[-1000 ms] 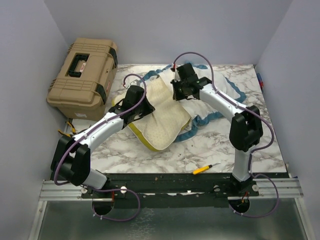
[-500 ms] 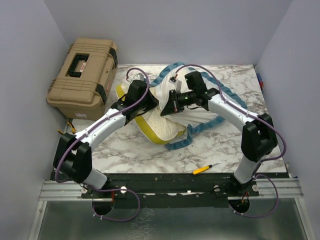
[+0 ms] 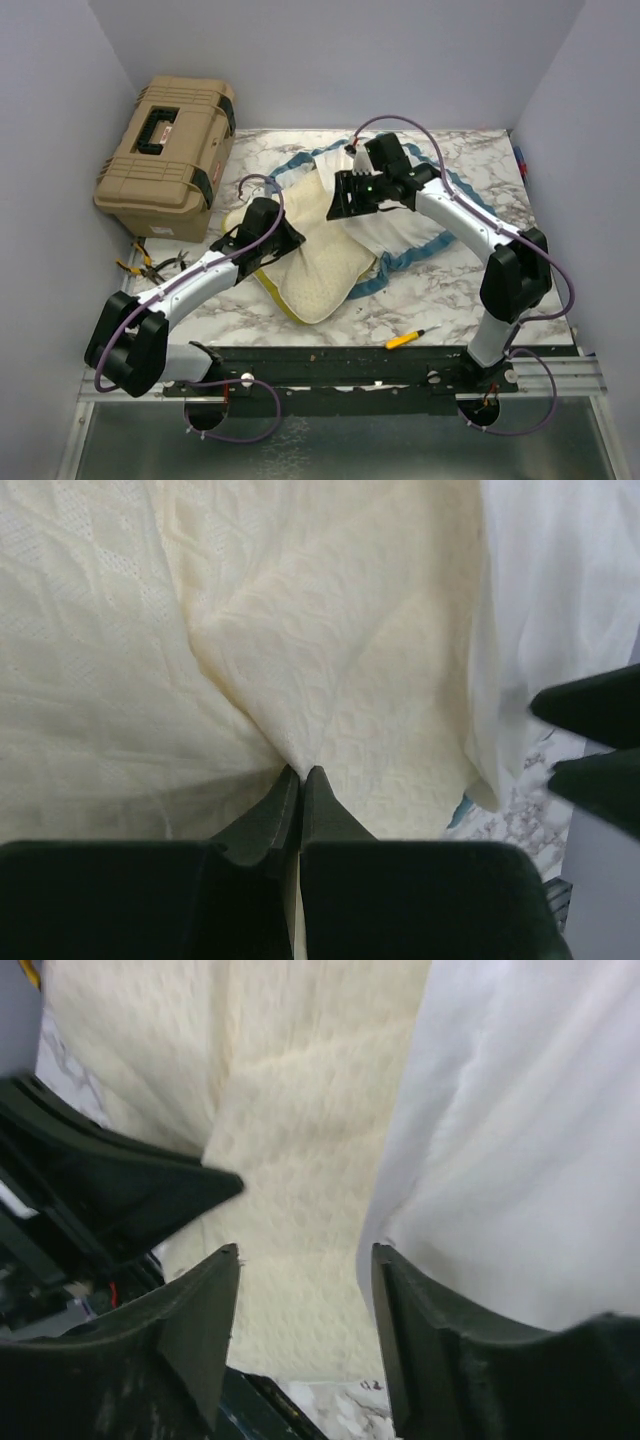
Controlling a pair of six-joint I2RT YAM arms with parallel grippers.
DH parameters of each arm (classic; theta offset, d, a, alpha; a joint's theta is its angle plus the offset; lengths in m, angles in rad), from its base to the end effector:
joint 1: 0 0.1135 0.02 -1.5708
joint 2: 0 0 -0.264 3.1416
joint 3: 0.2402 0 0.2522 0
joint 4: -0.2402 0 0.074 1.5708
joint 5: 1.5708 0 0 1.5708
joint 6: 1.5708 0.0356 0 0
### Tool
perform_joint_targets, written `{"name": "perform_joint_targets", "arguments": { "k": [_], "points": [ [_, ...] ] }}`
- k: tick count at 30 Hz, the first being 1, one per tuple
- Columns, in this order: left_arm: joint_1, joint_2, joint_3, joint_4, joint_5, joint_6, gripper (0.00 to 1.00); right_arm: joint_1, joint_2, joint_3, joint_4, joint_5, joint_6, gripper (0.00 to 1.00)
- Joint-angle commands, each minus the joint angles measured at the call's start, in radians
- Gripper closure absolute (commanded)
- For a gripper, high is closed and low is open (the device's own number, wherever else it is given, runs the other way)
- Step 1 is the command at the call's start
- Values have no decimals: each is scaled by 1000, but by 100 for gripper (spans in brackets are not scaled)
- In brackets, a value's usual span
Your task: Put the pillow into the pillowcase
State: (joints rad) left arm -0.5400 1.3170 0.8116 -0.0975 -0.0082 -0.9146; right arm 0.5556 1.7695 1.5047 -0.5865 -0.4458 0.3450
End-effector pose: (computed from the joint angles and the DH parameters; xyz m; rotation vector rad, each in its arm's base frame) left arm 0.2466 -0.1475 0.2408 -0.4318 2.2518 -0.7943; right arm 0.3268 0.2209 0.2863 -0.4796 2.4893 0.9289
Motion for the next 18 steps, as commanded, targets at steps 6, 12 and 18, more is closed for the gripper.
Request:
{"name": "perform_joint_targets", "arguments": {
  "k": [6,12,18],
  "points": [
    [-20,-29,-83,82,50,-63,100,9,164,283,35,251,-82,23],
    [-124,41,-78,198,56,-133,100,8,343,507,-5,349,-110,21],
    [-261,86,-41,198,-37,-104,100,8,384,566,-24,372,-129,15]
  ]
}}
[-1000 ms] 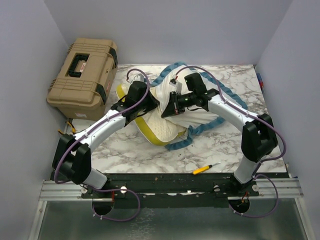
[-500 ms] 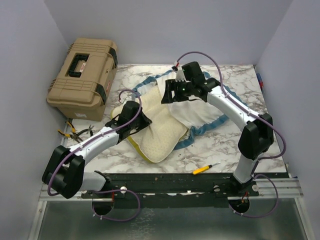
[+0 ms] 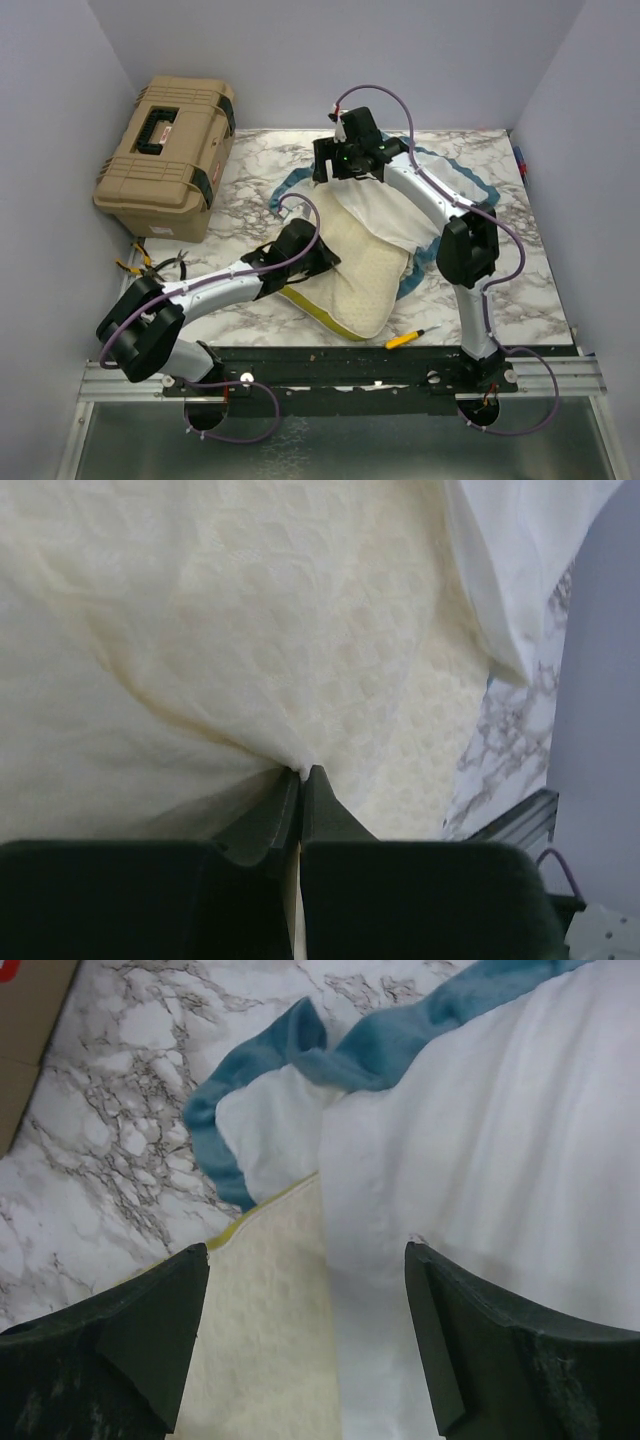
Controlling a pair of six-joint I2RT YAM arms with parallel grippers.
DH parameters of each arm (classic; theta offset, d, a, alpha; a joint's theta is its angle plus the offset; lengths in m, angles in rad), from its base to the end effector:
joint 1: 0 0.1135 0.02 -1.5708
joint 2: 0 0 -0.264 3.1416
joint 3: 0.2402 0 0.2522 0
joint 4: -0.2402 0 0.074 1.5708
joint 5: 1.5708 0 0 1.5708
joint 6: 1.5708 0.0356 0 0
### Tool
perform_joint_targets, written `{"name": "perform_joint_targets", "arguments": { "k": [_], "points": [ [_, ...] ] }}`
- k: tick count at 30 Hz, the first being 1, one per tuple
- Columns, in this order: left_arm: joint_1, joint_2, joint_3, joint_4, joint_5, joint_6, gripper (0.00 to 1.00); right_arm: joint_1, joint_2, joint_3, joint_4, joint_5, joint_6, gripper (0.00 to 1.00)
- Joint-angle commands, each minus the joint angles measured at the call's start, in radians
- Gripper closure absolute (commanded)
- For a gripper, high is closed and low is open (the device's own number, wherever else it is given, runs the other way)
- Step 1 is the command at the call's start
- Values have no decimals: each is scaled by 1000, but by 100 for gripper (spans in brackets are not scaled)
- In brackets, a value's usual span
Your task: Put the pillow into the pillowcase
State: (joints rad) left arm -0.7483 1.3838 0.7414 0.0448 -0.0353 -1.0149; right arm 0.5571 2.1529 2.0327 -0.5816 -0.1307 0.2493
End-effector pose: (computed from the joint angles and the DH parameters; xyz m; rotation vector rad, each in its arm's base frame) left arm 0.2160 -0.1988 0.2125 -0.3319 2.3115 -0.9272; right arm 0.4211 0.2678 0.2937 -0.4271 2.2915 0.5645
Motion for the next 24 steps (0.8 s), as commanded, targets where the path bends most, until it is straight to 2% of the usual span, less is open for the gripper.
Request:
{"name": "perform_joint_targets", "arguments": {
  "k": [1,3,4,6,11,15,19,24],
  "points": [
    [-51,7,32,44,-24,13,88,7,-5,29,-27,60,-34,14],
    [-35,-32,52,6,-49,59,55,7,-18,14,-25,66,-44,13],
    [-19,-49,68,-18,-52,84,42,7,-22,10,-26,71,-47,12],
    [30,-74,117,-80,-39,125,30,7,-24,14,-29,79,-62,12],
    [230,-71,198,-182,80,216,27,6,21,82,-57,61,-82,12],
    [346,11,252,-232,166,271,27,8,64,124,-74,32,-78,12],
    [415,119,297,-235,211,308,26,8,79,116,-58,18,-71,12],
    [444,270,380,-234,281,330,26,15,104,126,-45,-3,-70,12]
  ]
}}
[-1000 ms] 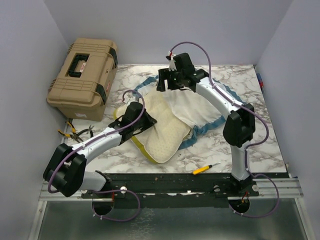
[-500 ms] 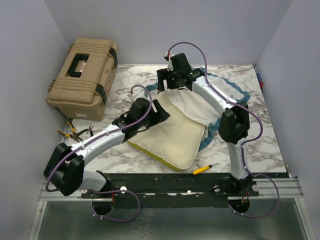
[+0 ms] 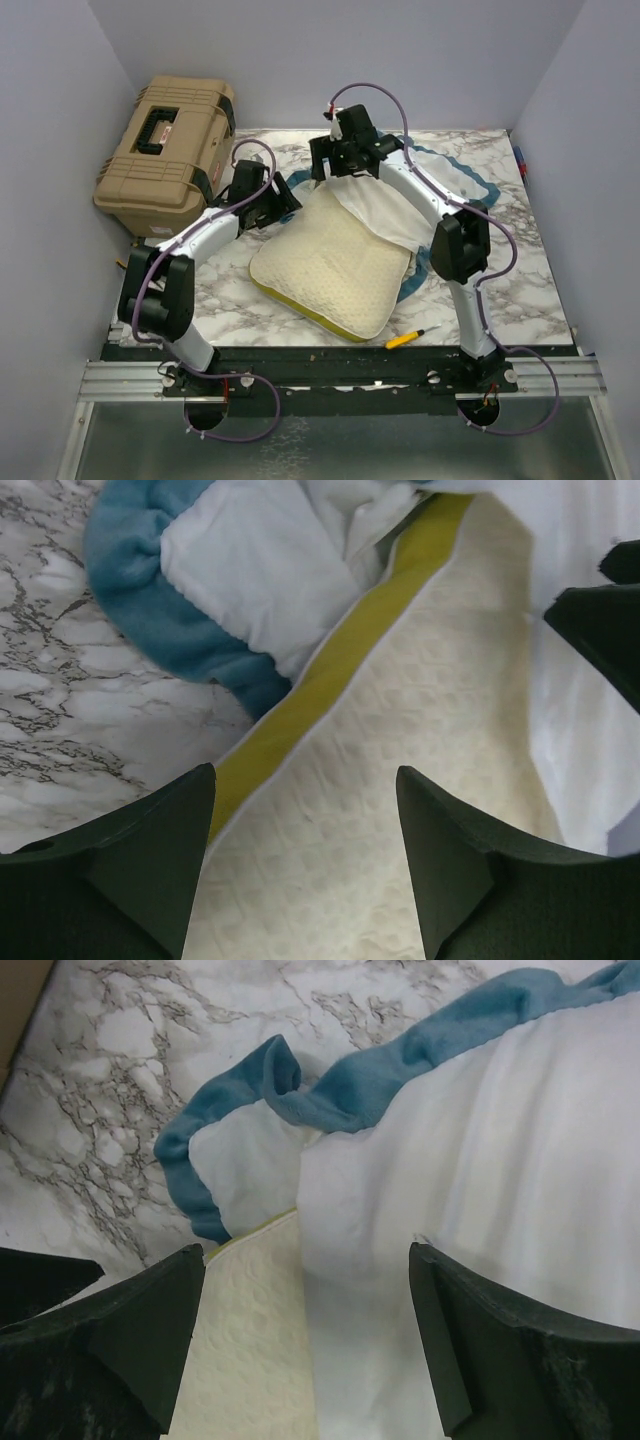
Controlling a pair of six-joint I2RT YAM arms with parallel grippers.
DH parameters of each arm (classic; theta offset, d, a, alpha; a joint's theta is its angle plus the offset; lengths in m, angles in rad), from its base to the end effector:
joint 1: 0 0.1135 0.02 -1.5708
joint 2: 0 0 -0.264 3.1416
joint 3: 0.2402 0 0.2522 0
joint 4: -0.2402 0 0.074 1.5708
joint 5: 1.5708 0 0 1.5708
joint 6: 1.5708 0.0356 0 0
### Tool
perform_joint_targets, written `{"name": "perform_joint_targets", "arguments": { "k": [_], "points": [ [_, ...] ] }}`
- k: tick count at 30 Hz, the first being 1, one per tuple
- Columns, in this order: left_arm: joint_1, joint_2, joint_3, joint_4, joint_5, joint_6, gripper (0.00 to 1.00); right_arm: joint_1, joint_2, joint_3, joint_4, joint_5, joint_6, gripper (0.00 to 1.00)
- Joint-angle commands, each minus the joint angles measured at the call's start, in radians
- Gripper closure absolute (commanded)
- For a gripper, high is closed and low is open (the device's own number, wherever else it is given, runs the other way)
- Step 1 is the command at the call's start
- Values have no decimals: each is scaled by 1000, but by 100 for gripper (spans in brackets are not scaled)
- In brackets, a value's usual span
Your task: Put the pillow into the pillowcase
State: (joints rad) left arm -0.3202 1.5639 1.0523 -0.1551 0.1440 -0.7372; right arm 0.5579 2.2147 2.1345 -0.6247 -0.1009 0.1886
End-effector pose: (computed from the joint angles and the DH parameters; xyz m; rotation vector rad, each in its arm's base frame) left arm 0.3277 -0.1141 0.2423 -0.4027 2.2977 -0.7162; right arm 0.4315 0.2735 0.2939 -0.4796 2.2727 0.5005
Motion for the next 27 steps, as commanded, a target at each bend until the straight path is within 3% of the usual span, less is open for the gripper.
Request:
{"name": "perform_joint_targets", "arguments": {
  "k": [1,4,9,20,27],
  "points": [
    [16,117,82,-33,112,53,26,16,50,30,-1,-37,-8,13],
    [15,186,117,-28,132,56,26,26,73,44,-4,-25,-11,13],
    [23,258,200,-30,49,124,26,40,54,26,-38,-21,-10,15],
    [22,497,479,-17,5,249,26,79,-204,-348,4,-201,122,12],
    [20,614,602,4,-19,279,26,106,-178,-313,-7,-287,200,13]
  ]
}}
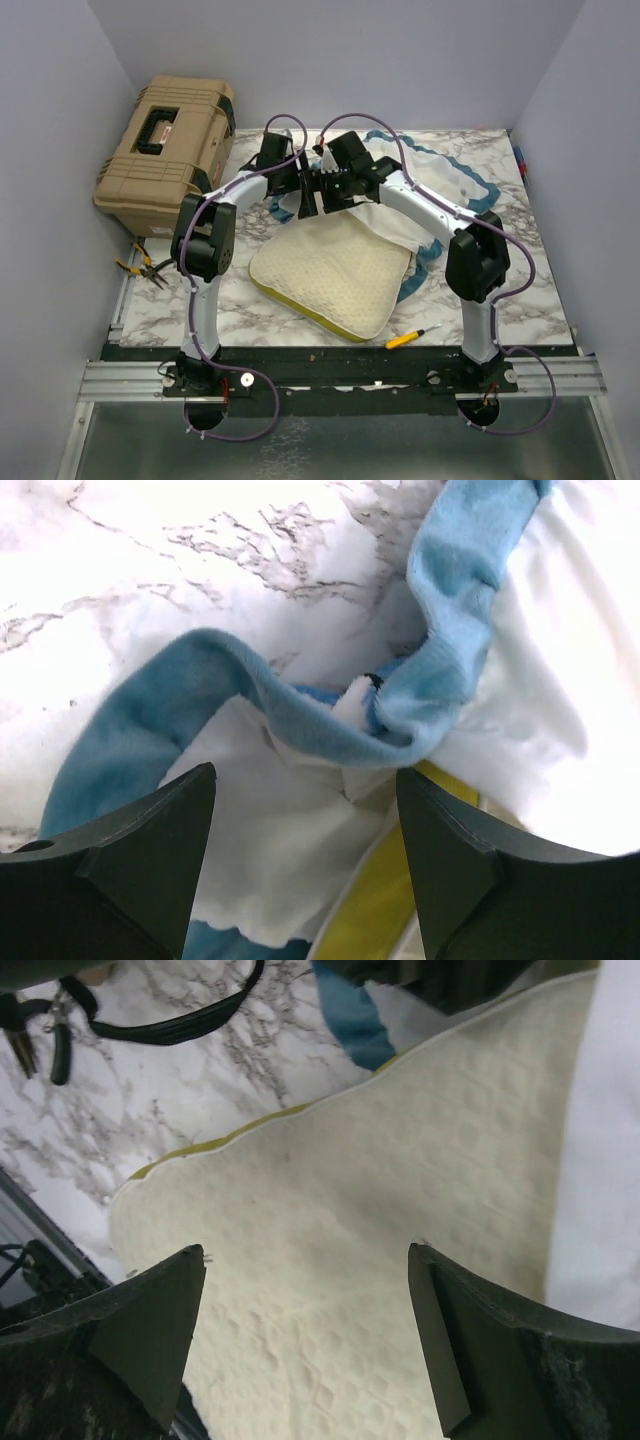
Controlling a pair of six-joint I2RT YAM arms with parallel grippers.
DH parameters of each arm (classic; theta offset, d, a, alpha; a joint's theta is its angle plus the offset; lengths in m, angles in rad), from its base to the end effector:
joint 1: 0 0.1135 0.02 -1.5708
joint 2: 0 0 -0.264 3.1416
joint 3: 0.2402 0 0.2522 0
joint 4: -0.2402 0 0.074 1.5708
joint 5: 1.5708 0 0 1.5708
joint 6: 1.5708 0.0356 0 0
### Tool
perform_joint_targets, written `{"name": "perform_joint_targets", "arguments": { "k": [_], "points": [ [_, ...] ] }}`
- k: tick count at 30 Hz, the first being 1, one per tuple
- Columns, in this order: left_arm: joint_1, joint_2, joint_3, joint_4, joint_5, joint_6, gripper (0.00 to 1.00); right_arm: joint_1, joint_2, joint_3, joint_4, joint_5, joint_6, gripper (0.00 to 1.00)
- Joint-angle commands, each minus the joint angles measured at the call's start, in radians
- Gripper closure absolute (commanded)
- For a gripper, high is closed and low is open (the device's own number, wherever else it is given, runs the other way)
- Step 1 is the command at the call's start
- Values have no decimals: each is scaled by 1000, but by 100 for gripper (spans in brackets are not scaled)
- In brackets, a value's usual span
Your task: Put the pillow into the pillowcase
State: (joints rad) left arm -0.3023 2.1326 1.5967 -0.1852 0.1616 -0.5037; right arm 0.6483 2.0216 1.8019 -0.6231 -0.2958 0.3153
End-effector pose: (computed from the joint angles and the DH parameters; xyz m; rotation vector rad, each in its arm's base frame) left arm 0.4602 -0.1495 0.1914 -0.1508 2.3501 -0.5928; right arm 0.3597 0.2855 0.2756 -0.5584 2.4603 0.7772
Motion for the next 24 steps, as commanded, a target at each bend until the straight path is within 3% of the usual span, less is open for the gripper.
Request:
{"name": "perform_joint_targets", "arguments": {
  "k": [1,3,5,9,10,13,15,20,24],
  "points": [
    [3,63,76,38,-31,46,26,17,20,2,5,-96,90,13],
    [3,97,113,43,-6,48,29,18,34,-32,43,-70,119,13],
    [3,125,138,45,20,48,41,19,57,-75,81,-11,142,16],
    [7,123,135,45,49,54,92,19,101,-103,155,141,161,19],
    [10,115,124,45,55,51,100,19,110,-108,174,178,162,19],
    [20,78,79,50,71,27,100,19,141,-104,214,275,153,21],
    [22,45,42,60,93,5,100,16,168,-84,213,320,144,29],
    [21,-60,-73,82,120,-44,100,-4,204,-59,203,333,122,96],
    [22,-153,-179,95,116,-55,100,-40,170,-75,203,358,119,100]
  ]
}}
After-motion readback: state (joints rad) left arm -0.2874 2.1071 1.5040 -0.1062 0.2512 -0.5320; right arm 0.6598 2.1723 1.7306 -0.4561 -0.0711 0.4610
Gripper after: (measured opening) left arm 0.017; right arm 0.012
